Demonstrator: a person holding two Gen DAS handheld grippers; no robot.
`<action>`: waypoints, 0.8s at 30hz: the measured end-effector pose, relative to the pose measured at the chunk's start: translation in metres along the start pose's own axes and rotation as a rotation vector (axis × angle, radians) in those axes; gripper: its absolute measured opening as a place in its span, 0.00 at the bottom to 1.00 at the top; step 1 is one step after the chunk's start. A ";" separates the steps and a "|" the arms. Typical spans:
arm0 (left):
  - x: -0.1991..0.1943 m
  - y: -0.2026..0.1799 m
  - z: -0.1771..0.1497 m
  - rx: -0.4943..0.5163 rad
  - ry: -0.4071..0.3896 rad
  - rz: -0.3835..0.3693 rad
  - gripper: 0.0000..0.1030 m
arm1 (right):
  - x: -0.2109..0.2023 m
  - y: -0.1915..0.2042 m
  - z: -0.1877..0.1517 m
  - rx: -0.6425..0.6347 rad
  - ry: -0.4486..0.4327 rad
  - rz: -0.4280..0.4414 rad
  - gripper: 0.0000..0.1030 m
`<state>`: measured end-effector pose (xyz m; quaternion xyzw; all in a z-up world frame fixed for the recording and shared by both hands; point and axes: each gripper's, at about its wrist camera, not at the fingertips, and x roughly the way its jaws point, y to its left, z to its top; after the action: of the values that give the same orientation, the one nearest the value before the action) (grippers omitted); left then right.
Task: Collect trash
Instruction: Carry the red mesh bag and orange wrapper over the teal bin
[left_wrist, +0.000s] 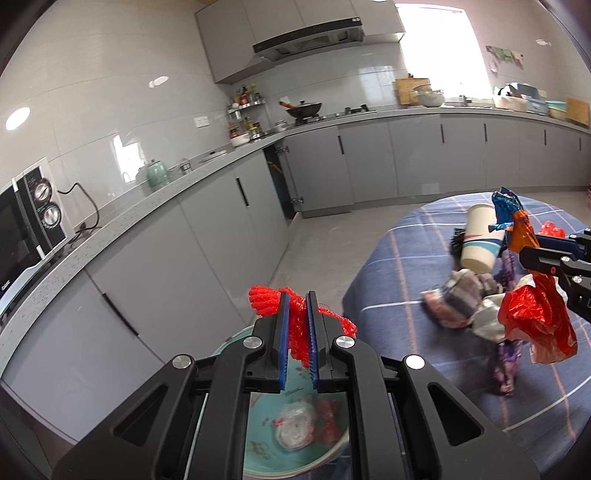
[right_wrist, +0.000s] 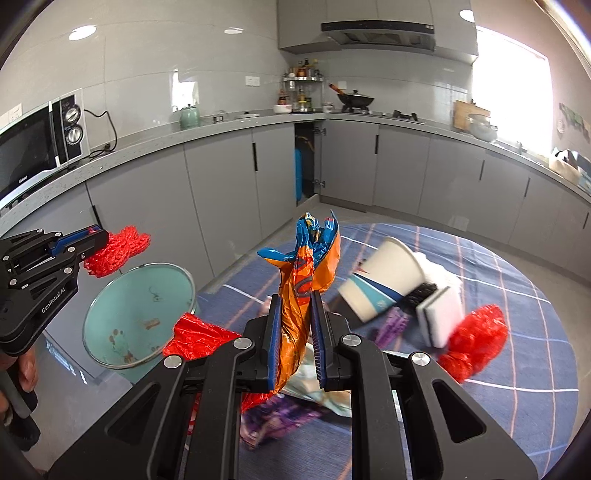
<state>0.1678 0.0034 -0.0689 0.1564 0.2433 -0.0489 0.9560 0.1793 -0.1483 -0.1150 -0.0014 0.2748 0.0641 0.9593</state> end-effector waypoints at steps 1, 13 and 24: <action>0.001 0.005 -0.002 -0.004 0.004 0.010 0.09 | 0.002 0.004 0.002 -0.006 0.000 0.007 0.16; 0.010 0.044 -0.018 -0.036 0.044 0.077 0.09 | 0.021 0.046 0.014 -0.063 0.012 0.076 0.16; 0.020 0.072 -0.031 -0.062 0.076 0.111 0.09 | 0.040 0.075 0.019 -0.104 0.034 0.117 0.16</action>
<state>0.1838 0.0815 -0.0850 0.1415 0.2716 0.0176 0.9518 0.2140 -0.0688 -0.1174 -0.0364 0.2868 0.1343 0.9478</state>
